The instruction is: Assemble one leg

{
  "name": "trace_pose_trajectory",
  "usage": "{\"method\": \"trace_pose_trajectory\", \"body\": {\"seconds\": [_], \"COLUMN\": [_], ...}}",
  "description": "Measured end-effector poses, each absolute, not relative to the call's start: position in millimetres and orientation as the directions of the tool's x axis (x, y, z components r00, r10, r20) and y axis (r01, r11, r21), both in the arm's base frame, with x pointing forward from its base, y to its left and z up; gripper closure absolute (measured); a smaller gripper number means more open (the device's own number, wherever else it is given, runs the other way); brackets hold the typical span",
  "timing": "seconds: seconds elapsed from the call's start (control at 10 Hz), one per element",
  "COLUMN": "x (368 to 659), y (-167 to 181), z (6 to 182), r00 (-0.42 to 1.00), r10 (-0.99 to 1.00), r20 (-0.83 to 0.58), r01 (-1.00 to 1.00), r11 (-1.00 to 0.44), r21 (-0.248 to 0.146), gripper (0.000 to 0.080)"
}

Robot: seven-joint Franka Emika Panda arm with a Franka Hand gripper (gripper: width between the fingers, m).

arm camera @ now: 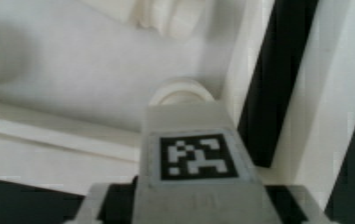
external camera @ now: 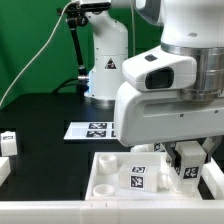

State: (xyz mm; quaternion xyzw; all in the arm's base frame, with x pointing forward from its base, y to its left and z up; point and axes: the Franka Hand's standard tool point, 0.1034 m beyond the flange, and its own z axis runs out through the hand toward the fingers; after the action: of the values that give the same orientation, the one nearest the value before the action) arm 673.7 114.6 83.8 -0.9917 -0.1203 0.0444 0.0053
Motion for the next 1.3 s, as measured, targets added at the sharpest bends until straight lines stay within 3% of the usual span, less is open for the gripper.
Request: {"method": "trace_pose_trajectory", "body": {"seconds": [0.4,0.7,0.9,1.3], "x": [674.1,673.9,670.8,666.9], "y": [113.3,114.5,112.0,117.2], "z": [84.0,83.4,79.5,79.4], "r00": [0.969,0.996,0.973,0.847], "r10": [0.233,0.032,-0.229,-0.532], "r20": [-0.085,-0.088,-0.038,0.001], "r01": [0.232,0.031,-0.230,-0.530], "r11": [-0.972,-0.999,-0.973,-0.843], "r21": [-0.023,-0.009,-0.032,-0.088], "gripper": [0.0517,0.0517,0.0517,0.0517]}}
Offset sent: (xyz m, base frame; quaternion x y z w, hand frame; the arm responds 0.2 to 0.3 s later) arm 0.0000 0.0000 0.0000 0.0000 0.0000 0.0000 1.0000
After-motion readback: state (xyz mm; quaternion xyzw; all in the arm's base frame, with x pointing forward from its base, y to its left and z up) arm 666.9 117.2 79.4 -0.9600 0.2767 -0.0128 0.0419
